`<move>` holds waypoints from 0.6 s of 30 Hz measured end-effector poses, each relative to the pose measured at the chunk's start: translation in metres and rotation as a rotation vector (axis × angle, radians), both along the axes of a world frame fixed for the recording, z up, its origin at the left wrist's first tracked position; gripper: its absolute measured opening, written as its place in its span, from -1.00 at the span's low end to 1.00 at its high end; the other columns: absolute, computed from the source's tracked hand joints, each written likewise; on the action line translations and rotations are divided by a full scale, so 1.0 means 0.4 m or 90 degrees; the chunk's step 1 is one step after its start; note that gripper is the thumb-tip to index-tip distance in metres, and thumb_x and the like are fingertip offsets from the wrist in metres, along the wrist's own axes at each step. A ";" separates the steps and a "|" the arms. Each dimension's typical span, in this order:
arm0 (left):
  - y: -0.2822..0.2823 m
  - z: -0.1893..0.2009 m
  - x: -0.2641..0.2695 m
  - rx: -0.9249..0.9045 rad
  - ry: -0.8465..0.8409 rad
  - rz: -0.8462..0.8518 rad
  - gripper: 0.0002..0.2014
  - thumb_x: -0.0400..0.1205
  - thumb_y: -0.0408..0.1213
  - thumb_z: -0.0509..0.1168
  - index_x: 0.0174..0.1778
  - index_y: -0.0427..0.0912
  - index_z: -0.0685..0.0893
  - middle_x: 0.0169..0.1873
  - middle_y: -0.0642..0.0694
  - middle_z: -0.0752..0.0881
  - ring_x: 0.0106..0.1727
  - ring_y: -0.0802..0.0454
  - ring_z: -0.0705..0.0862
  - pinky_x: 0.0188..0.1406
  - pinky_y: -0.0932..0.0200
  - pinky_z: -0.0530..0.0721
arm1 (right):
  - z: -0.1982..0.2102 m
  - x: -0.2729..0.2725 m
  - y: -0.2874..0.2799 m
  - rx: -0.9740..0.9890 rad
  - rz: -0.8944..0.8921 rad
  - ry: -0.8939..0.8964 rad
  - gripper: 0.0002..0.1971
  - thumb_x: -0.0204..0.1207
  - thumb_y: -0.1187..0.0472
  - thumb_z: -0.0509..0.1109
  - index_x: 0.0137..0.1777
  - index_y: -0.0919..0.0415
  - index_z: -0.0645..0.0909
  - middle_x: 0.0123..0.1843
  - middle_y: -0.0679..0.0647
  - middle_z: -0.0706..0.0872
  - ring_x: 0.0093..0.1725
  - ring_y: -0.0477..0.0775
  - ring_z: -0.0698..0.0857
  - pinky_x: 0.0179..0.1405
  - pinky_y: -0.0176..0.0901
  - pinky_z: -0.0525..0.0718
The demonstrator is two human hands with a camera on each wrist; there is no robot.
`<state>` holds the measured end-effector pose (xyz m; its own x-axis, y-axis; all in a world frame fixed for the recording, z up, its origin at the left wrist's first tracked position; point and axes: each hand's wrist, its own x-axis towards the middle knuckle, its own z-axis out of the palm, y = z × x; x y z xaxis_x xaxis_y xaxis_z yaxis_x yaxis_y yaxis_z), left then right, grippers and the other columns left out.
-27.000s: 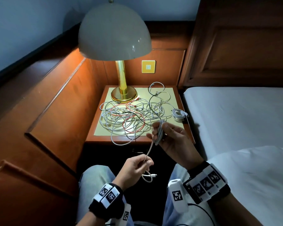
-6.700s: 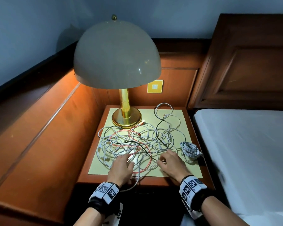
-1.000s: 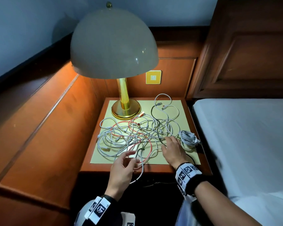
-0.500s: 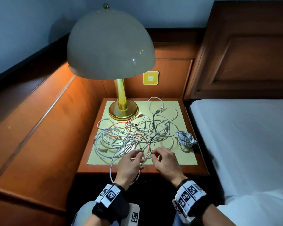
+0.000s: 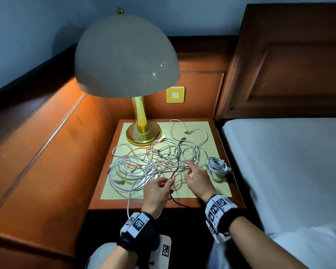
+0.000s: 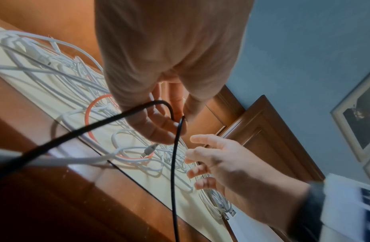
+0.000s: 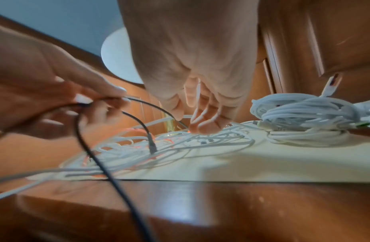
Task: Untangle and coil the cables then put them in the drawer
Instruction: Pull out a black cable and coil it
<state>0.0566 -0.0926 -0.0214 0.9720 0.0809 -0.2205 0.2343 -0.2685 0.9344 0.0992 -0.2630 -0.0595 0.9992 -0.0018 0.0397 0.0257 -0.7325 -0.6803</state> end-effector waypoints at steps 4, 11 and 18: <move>0.013 0.005 -0.013 0.005 -0.001 -0.011 -0.83 0.66 -0.16 0.42 -0.15 -0.13 0.86 -0.34 -0.04 0.84 -0.25 0.09 0.83 -0.25 0.05 0.83 | -0.004 0.078 0.014 -0.095 0.021 0.080 -0.56 0.72 0.08 0.30 0.59 0.07 0.50 0.39 0.12 0.65 0.37 0.19 0.62 0.34 0.07 0.62; 0.040 0.039 -0.048 0.043 -0.012 -0.065 -0.82 0.62 -0.14 0.44 -0.27 -0.06 0.85 -0.42 0.03 0.81 -0.33 0.15 0.79 -0.20 0.14 0.76 | -0.016 0.144 0.045 -0.119 -0.055 0.060 -0.77 0.72 0.03 0.33 0.12 0.11 0.76 0.04 0.13 0.80 0.00 0.16 0.72 0.03 0.05 0.74; 0.071 0.081 -0.091 0.046 -0.021 -0.104 -0.82 0.59 -0.17 0.45 -0.33 -0.05 0.83 -0.44 0.07 0.78 -0.35 0.19 0.68 -0.21 0.18 0.63 | -0.027 0.159 0.065 -0.112 -0.115 0.034 -0.76 0.69 0.03 0.35 -0.06 0.19 0.72 -0.13 0.17 0.79 -0.12 0.23 0.72 -0.10 0.07 0.74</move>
<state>0.0204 -0.0640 0.0110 0.9800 -0.0643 -0.1884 0.1522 -0.3676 0.9174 0.1628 -0.2372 -0.0705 0.9841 -0.1778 0.0029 -0.1482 -0.8290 -0.5392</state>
